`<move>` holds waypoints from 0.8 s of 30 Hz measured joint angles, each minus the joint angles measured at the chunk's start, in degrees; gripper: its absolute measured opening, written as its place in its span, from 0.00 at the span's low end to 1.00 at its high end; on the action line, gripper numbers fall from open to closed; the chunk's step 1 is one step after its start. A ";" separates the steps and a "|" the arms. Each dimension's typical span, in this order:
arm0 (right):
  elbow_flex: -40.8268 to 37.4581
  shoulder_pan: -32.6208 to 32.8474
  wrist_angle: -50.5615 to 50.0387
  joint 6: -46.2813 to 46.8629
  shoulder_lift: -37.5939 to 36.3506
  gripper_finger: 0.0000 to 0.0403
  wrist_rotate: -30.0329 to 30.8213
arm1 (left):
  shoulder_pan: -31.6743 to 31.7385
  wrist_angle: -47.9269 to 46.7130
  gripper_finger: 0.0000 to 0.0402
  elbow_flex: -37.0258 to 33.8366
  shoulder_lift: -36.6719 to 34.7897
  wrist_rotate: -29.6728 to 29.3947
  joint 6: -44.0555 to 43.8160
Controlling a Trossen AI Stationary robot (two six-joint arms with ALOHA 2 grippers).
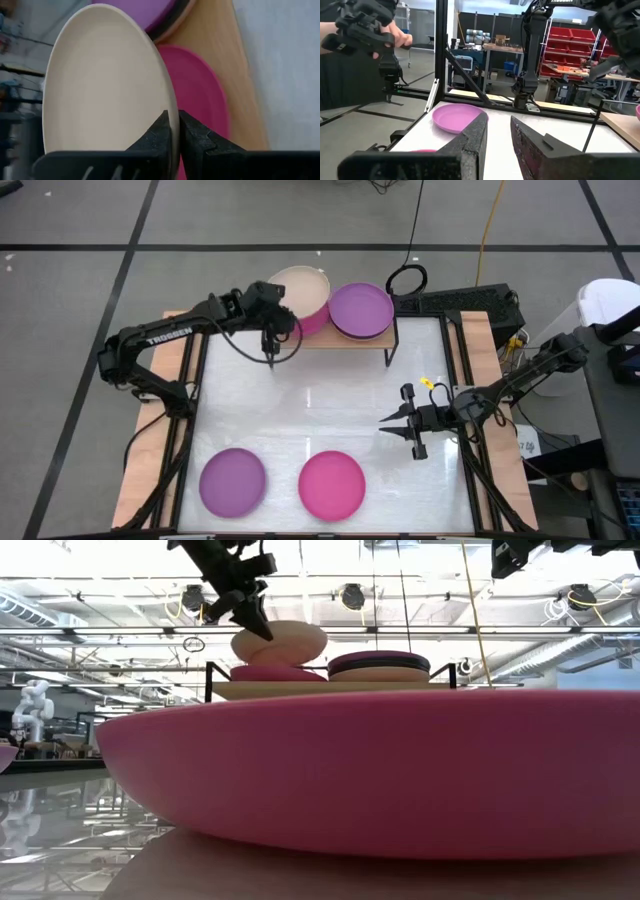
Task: Place and stack plates onto a shelf
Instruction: Stack the light brown plate on top of the pink plate on the shelf
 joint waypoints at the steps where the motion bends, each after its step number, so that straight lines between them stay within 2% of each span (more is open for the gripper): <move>1: 0.00 0.00 -0.01 0.00 0.00 0.17 0.00 | 0.36 -0.34 0.07 -0.04 0.13 0.33 -0.69; 5: 0.00 0.00 -0.07 0.00 0.00 0.17 0.00 | 0.79 -1.14 0.08 -0.07 -0.01 2.93 -2.80; 11: 0.00 0.00 -0.02 0.00 0.00 0.17 0.00 | 0.30 -0.86 0.10 -0.07 -0.01 1.43 -4.99; 24: 0.00 0.00 -0.03 0.11 0.00 0.17 0.00 | 0.32 -0.87 0.46 -0.07 -0.01 -0.19 -7.35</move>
